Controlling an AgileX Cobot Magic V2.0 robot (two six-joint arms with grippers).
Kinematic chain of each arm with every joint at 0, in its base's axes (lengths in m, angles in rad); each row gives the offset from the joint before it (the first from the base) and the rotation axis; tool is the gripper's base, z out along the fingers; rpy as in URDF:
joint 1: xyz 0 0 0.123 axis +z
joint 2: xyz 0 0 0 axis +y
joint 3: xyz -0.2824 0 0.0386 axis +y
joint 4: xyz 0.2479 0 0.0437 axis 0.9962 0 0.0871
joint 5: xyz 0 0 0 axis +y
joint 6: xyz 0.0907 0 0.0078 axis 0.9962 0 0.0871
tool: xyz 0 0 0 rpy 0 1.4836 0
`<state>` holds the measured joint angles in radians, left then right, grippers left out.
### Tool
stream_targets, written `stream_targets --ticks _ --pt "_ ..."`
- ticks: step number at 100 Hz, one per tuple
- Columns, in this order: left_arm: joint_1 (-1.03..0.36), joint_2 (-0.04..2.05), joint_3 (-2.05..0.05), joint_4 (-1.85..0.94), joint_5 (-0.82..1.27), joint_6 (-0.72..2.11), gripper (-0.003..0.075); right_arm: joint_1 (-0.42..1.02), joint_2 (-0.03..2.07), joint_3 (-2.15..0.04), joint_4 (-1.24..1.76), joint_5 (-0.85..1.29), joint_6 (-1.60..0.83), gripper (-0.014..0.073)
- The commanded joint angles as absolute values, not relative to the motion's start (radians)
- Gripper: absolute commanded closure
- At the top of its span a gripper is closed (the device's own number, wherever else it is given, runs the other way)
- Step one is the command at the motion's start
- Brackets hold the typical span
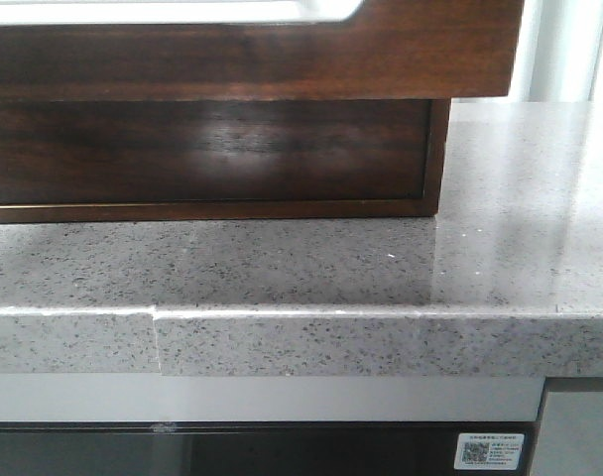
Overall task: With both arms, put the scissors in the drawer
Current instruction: 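Carry the scissors with the right gripper over the open drawer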
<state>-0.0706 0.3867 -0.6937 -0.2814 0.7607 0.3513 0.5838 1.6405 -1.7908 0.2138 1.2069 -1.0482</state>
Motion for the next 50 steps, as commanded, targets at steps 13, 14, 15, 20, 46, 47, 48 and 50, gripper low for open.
stream_targets --ticks 13,14,15,20,46,47,48,50 --pt "-0.076 0.395 -0.727 -0.301 0.684 0.340 0.0300 0.582 1.610 -1.821 0.188 1.206 -1.059 0.0559" --pt "-0.076 0.395 -0.727 -0.301 0.684 0.340 0.0300 0.582 1.610 -1.821 0.186 1.208 -1.059 0.0559" --pt "-0.076 0.395 -0.727 -0.301 0.684 0.340 0.0300 0.582 1.610 -1.821 0.184 1.208 -1.059 0.0559" --pt "-0.076 0.395 -0.727 -0.301 0.684 0.340 0.0300 0.582 1.610 -1.821 0.180 1.215 -1.059 0.0559" --pt "-0.076 0.395 -0.727 -0.301 0.684 0.340 0.0300 0.582 1.610 -1.821 0.172 1.220 -1.059 0.0544" --pt "-0.076 0.395 -0.727 -0.301 0.684 0.340 0.0300 0.582 1.610 -1.821 0.172 1.220 -1.059 0.0540" --pt "-0.076 0.395 -0.727 -0.301 0.684 0.340 0.0300 0.582 1.610 -1.821 0.172 1.220 -1.059 0.0530" --pt "-0.076 0.395 -0.727 -0.301 0.684 0.340 0.0300 0.582 1.610 -1.821 0.172 1.220 -1.059 0.0517"
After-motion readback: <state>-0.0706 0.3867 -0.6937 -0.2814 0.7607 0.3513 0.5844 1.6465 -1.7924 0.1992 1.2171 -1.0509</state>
